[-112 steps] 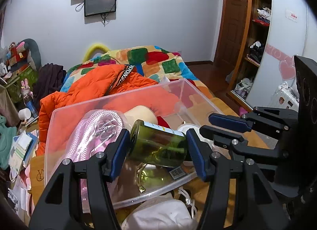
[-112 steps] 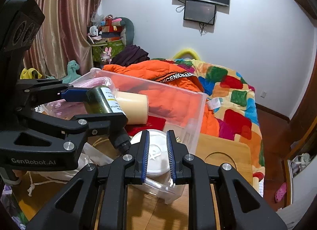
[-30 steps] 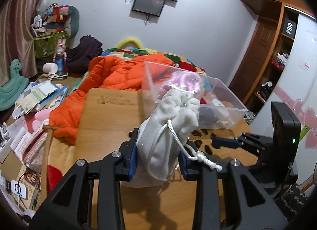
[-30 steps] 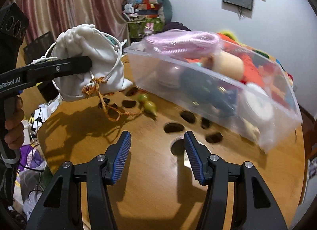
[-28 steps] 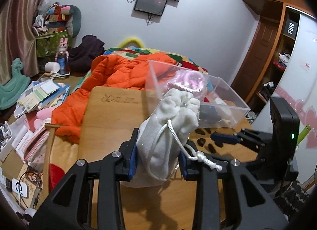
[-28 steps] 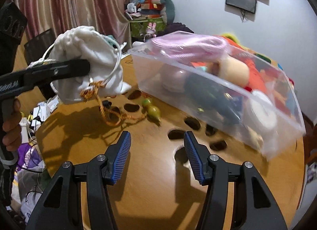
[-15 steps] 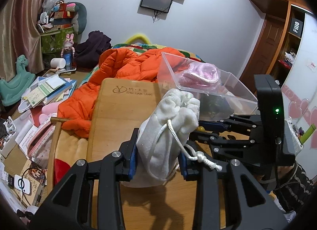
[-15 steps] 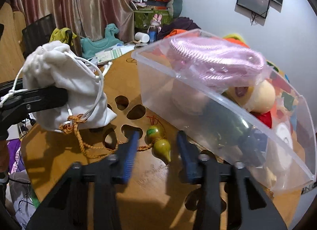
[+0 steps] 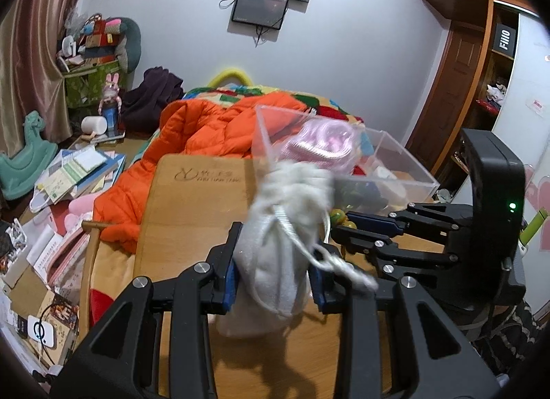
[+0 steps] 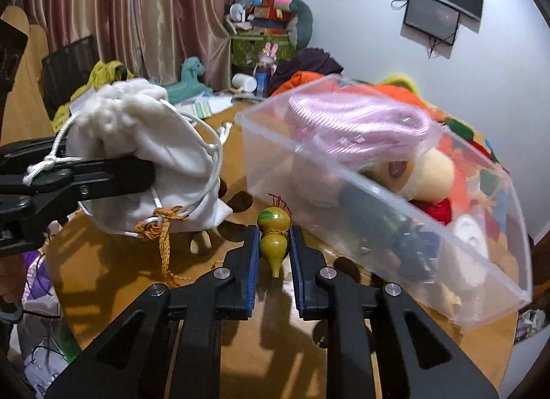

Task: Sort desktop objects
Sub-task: 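Lift the white pouch with the left gripper while the right grasps the green-yellow gourd, then carry the white pouch and gourd toy over the plastic box with both grippers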

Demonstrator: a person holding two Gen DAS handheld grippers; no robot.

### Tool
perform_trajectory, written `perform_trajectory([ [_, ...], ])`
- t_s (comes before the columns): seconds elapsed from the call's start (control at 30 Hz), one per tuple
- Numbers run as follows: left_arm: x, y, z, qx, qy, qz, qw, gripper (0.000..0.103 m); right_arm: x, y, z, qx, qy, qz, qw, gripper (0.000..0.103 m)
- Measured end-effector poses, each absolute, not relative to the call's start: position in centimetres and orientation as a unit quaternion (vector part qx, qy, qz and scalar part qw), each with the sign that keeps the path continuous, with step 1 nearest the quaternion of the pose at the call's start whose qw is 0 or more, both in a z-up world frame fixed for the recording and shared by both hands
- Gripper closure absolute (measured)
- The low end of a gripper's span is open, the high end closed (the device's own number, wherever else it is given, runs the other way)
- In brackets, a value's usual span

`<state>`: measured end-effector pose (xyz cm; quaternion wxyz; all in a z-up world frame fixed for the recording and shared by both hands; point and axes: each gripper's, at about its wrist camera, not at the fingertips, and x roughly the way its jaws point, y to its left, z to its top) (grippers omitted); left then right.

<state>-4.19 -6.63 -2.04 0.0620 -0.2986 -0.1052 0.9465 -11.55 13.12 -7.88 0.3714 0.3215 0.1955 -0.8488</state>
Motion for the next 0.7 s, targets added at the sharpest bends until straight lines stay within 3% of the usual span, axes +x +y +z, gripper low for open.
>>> perform_trajectory([
  [0.4,-4.2,-5.7,-0.6,-0.29,-0.105,0.947,0.084,0.069,-11.6,17.6,-5.6,0.303,0.147,-0.874,0.351,0.088],
  [0.43,-3.9,-5.9,-0.7,-0.295,-0.105,0.946,0.086,0.066,-11.6,17.9,-5.6,0.305,0.142,-0.874,0.351,0.088],
  [0.5,-3.2,-5.9,-1.1,-0.298,-0.094,0.946,0.08,0.044,-11.7,18.7,-5.8,0.308,0.134,-0.874,0.35,0.088],
  [0.57,-2.6,-5.8,-1.6,-0.303,-0.081,0.947,0.074,0.032,-11.6,19.1,-6.0,0.31,0.125,-0.874,0.352,0.088],
  [0.7,-2.5,-5.3,-3.5,-0.328,-0.064,0.94,0.072,0.029,-11.6,19.8,-6.4,0.315,0.109,-0.874,0.352,0.088],
])
